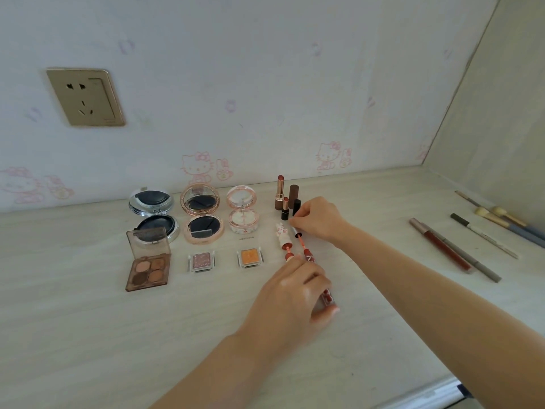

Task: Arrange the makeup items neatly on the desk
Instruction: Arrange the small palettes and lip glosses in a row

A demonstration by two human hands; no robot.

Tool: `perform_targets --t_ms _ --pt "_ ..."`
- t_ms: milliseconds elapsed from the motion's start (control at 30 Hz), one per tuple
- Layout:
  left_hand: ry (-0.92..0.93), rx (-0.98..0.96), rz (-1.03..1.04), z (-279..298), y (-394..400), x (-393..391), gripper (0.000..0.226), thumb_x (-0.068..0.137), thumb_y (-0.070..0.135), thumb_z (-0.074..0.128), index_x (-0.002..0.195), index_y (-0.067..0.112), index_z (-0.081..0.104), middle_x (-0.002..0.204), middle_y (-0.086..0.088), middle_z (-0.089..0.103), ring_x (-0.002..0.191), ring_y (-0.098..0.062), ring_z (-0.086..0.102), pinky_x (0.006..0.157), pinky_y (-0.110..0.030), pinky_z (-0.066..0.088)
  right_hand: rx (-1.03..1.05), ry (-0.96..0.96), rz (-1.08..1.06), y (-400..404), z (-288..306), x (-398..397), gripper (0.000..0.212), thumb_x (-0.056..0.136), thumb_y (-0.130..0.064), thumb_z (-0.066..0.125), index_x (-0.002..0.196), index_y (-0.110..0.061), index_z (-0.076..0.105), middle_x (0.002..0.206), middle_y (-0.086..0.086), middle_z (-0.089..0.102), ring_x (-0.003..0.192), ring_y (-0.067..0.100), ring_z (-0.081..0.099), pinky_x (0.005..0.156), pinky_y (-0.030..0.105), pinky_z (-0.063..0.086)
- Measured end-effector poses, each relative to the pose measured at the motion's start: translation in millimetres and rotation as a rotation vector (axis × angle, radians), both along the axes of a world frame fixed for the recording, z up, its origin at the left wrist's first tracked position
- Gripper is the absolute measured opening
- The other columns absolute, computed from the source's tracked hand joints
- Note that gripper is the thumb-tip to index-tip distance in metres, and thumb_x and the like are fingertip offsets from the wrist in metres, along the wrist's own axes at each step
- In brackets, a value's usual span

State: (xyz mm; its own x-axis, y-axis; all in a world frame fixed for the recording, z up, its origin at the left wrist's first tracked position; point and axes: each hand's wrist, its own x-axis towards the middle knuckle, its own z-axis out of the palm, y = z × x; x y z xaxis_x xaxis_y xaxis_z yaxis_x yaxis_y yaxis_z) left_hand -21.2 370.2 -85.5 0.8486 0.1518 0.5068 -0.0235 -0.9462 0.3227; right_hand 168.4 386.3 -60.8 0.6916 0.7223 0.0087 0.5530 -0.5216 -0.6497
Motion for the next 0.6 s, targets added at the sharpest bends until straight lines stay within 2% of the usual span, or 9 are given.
perform_targets --t_ms 200,300,367,433,533,600 --pt "-0.02 -0.007 0.003 -0.5 0.4 -0.4 0.025 0.078 0.032 0.07 0.097 0.015 0.072 0.1 0.005 0.066 0.098 -0.015 0.059 0.1 -0.023 0.037 -0.016 0.001 0.009 -1.1 3.1 -2.0 0.018 0.083 -0.018 0.062 0.088 -0.006 0.073 0.094 0.011 0.07 0.088 0.02 0.061 0.073 0.03 0.048" --pt "-0.024 -0.003 0.003 -0.4 0.4 -0.7 0.025 0.076 0.033 0.071 0.095 0.016 0.073 0.099 0.005 0.066 0.096 -0.015 0.059 0.095 -0.026 0.043 -0.008 0.009 0.007 -5.1 6.6 -2.1 0.021 0.085 -0.019 0.059 0.096 -0.006 0.071 0.097 0.011 0.069 0.096 0.023 0.06 0.078 0.033 0.05" --pt "-0.03 -0.006 0.008 -0.4 0.9 -0.5 0.025 0.075 0.032 0.072 0.094 0.016 0.073 0.099 0.005 0.066 0.097 -0.015 0.059 0.09 -0.027 0.047 -0.006 0.018 0.025 -9.8 8.0 -1.0 0.023 0.087 -0.02 0.057 0.104 -0.011 0.068 0.095 0.003 0.063 0.095 0.02 0.057 0.068 0.024 0.045" --pt "-0.04 -0.008 0.005 -0.4 1.3 -0.2 0.025 0.074 0.032 0.072 0.093 0.015 0.073 0.099 0.005 0.066 0.098 -0.015 0.059 0.091 -0.028 0.047 -0.003 0.004 0.042 -16.4 9.3 0.3 0.023 0.088 -0.02 0.056 0.107 -0.016 0.067 0.095 -0.002 0.06 0.091 0.016 0.054 0.064 0.018 0.039" --pt "-0.05 0.015 0.001 -0.6 0.9 0.4 0.027 0.073 0.034 0.073 0.092 0.015 0.073 0.099 0.005 0.065 0.1 -0.016 0.059 0.092 -0.029 0.046 0.0 -0.034 0.052 -30.3 12.0 2.6 0.021 0.089 -0.019 0.055 0.105 -0.015 0.069 0.101 0.0 0.066 0.092 0.016 0.058 0.078 0.024 0.046" --pt "-0.051 0.012 0.005 -0.8 0.5 -0.1 0.029 0.073 0.035 0.074 0.094 0.015 0.073 0.1 0.005 0.065 0.102 -0.015 0.058 0.093 -0.028 0.046 0.003 -0.043 0.062 -42.5 13.5 2.7 0.021 0.09 -0.02 0.055 0.105 -0.016 0.068 0.102 -0.001 0.066 0.094 0.015 0.059 0.081 0.025 0.046"
